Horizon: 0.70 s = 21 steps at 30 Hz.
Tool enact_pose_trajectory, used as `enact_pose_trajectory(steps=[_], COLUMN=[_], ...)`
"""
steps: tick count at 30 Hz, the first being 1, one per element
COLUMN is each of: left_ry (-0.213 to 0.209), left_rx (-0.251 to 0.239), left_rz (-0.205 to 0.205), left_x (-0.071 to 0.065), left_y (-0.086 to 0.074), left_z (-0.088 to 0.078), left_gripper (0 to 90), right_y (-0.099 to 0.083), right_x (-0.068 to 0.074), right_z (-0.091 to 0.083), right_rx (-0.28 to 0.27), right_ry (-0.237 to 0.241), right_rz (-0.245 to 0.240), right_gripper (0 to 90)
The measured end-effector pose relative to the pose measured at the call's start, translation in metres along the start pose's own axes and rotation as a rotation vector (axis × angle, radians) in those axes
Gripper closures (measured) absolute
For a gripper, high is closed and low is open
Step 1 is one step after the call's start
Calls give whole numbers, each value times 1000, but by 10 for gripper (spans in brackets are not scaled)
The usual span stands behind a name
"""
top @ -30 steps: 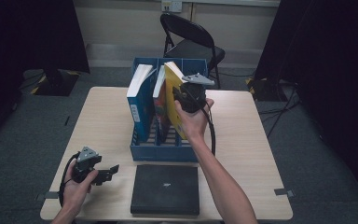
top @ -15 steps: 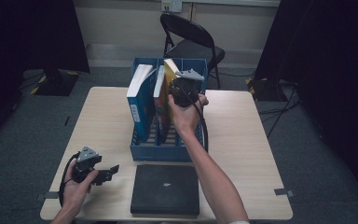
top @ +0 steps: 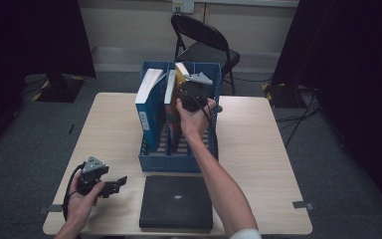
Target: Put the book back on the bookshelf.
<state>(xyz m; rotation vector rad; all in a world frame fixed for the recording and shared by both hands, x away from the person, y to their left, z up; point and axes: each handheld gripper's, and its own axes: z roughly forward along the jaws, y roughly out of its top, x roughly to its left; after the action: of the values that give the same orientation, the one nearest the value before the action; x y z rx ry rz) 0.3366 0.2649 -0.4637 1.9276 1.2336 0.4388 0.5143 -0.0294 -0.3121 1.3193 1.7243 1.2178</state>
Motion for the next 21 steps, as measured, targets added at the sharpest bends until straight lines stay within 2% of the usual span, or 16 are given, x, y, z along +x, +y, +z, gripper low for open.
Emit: enact_pose_trajectory(steps=[7,21], left_ry=[-3,-6], left_rx=[-4,4], left_rz=[-2,10], left_x=[-1,-2], left_y=[0,0], left_z=[0,1], left_gripper=[170,170], right_y=[-1,-4], right_x=[1,5], right_z=[7,15], right_rx=[0,-7], right_ry=[-9,-23], right_rz=[10,-6], right_gripper=[758,757])
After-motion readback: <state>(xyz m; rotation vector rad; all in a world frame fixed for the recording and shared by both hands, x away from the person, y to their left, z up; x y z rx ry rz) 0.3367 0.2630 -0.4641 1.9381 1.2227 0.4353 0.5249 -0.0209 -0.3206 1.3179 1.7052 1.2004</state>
